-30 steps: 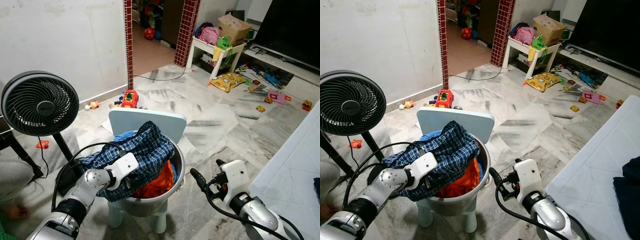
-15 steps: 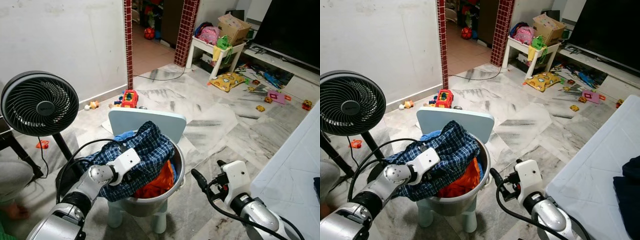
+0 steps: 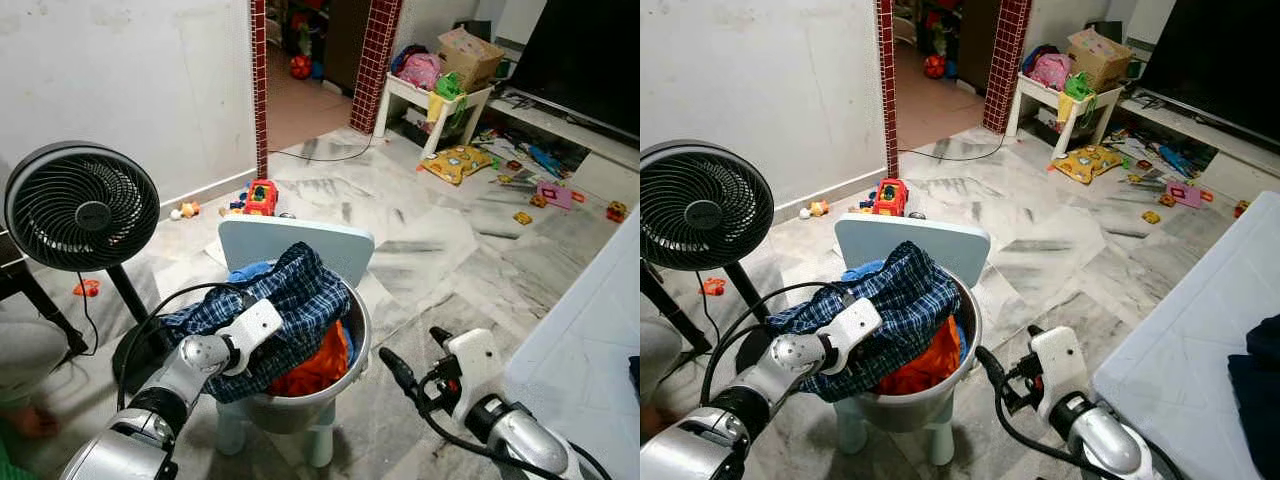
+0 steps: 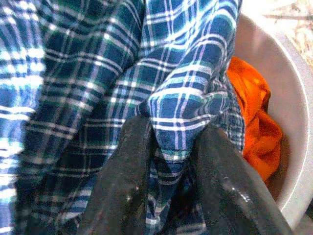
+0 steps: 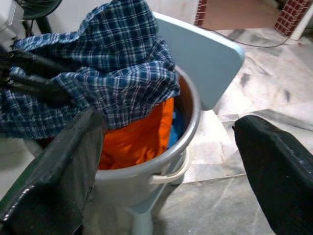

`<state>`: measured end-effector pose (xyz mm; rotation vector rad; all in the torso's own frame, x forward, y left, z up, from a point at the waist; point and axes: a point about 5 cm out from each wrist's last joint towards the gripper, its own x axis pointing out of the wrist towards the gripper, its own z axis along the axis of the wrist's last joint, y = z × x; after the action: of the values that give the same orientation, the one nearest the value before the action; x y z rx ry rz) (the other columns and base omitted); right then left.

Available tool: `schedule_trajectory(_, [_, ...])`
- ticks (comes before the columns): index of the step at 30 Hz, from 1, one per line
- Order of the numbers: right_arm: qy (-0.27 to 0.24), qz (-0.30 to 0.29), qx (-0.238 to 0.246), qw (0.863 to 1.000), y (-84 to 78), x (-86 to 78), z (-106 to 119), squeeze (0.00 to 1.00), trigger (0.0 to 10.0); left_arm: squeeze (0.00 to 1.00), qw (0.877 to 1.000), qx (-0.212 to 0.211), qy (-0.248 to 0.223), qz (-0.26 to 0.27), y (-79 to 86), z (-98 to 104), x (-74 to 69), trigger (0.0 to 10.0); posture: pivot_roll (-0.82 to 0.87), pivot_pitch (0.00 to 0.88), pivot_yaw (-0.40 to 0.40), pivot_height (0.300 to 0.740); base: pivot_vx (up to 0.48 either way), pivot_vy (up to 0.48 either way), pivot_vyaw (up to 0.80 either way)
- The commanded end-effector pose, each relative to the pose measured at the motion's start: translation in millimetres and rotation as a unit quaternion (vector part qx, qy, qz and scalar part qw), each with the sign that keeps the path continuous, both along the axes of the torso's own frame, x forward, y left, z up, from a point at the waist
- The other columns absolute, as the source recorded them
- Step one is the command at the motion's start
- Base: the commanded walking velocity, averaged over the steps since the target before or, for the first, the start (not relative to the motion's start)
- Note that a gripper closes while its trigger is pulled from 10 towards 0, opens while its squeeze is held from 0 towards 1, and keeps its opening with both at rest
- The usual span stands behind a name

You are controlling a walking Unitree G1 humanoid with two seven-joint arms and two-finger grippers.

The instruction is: Hang hanger

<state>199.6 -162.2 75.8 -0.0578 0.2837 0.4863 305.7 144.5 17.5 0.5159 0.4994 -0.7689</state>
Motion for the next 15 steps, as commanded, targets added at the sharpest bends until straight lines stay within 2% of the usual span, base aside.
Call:
schedule_trajectory(1, [-0.004,0.008,0.000,1.000,-0.1,-0.4,3.9,0.00,10.0,0.00,1.000,-0.008,-0.004,-0.001,-2.7,4.3,4.1,0.0,0.05,0.000,-0.064,0.740,0.000,0.000,0.00])
schedule_trajectory(11, [-0.001,0.010,-0.001,1.000,-0.2,-1.7,3.5,0.00,10.0,0.00,0.999,-0.036,-0.001,0.022,-3.3,7.4,7.5,0.0,0.05,0.000,-0.063,0.740,0.000,0.000,0.00])
schedule_trajectory(12, [-0.001,0.010,-0.001,1.000,-0.5,-1.7,3.7,0.00,10.0,0.00,0.997,-0.065,0.005,0.043,-4.5,11.5,11.4,0.0,0.05,0.000,-0.065,0.740,0.000,0.000,0.00])
schedule_trajectory(15, [0.000,0.009,-0.001,1.000,-0.9,-1.6,3.7,0.00,10.0,0.00,0.994,-0.089,0.003,0.058,-5.7,17.0,16.2,0.0,0.05,0.000,-0.066,0.740,0.000,0.000,0.00])
